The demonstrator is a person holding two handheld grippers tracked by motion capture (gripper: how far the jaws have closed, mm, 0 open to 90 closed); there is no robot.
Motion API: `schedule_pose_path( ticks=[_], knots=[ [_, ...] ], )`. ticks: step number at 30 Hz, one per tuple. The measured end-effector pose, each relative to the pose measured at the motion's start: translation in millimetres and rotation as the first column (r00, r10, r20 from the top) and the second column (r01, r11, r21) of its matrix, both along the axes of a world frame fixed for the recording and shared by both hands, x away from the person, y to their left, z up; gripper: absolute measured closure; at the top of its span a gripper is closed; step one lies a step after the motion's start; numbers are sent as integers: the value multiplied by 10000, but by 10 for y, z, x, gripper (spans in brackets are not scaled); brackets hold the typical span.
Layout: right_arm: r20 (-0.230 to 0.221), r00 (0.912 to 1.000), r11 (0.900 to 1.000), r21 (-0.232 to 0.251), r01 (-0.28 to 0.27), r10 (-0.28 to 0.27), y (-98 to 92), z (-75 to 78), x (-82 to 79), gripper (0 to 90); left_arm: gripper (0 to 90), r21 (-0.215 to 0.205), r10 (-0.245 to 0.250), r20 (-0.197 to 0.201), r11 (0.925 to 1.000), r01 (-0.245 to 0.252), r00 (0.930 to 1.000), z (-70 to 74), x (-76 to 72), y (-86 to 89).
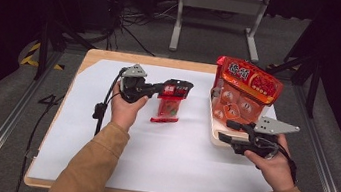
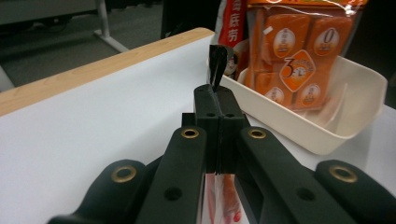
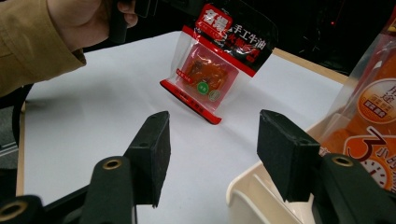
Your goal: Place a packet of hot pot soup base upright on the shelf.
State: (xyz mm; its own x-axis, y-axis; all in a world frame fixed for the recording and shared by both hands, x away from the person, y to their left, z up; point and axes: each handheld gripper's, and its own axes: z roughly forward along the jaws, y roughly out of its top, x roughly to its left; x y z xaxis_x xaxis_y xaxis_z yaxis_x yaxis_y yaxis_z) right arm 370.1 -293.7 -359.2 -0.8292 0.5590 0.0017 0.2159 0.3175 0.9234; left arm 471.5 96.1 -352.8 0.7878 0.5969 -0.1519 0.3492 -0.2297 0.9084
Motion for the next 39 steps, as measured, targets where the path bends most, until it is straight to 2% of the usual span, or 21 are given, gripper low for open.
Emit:
schedule_pose_path(
  ticks=[5, 11, 14, 16, 17, 20, 23, 30, 31, 32, 34, 36, 39],
  knots=[
    [165, 9998, 9999, 17, -128, 127, 60, 18, 48, 464, 900, 191, -366, 372, 9992, 359, 9986, 82, -138, -22],
    [26, 9991, 9990, 80, -431, 431, 139, 44, 85, 470, 900, 89, -796, 782, 9968, 792, 9938, 183, -283, -16],
    [24, 9989, 9989, -45, -460, 460, 163, 52, 89, 459, 900, 34, -956, 835, 9954, 956, 9919, 215, -341, -19],
    [1, 9985, 9985, -28, -555, 555, 188, 65, 109, 459, 900, -6, -1258, 1001, 9920, 1265, 9870, 271, -438, -22],
    [-36, 9983, 9983, 30, -575, 575, 196, 69, 118, 459, 900, -6, -1258, 1001, 9920, 1265, 9870, 271, -438, -22],
    [-43, 9982, 9982, 2, -593, 593, 216, 81, 139, 461, 900, -32, -1556, 1154, 9876, 1571, 9811, 318, -523, -31],
    [-23, 9975, 9974, 98, -709, 709, 268, 118, 188, 468, 900, 12, -1860, 1318, 9823, 1875, 9737, 356, -599, -42],
    [177, 9966, 9967, 94, -802, 800, 363, 188, 257, 487, 900, -212, -2411, 1533, 9688, 2471, 9583, 423, -777, -71],
    [198, 9963, 9965, 99, -836, 834, 377, 200, 263, 490, 900, -151, -2502, 1641, 9665, 2560, 9542, 430, -795, -72],
    [234, 9961, 9963, 95, -858, 855, 390, 213, 268, 490, 900, -214, -2541, 1597, 9652, 2607, 9539, 433, -823, -82],
    [275, 9950, 9953, 117, -963, 959, 416, 234, 274, 494, 900, -227, -2732, 1596, 9597, 2802, 9486, 438, -878, -105],
    [346, 9927, 9933, 62, -1158, 1155, 447, 254, 278, 519, 900, -66, -2858, 1743, 9566, 2914, 9423, 448, -915, -126],
    [373, 9875, 9882, -38, -1534, 1534, 479, 274, 275, 608, 900, -118, -2977, 1690, 9526, 3040, 9396, 450, -959, -149]
  ],
)
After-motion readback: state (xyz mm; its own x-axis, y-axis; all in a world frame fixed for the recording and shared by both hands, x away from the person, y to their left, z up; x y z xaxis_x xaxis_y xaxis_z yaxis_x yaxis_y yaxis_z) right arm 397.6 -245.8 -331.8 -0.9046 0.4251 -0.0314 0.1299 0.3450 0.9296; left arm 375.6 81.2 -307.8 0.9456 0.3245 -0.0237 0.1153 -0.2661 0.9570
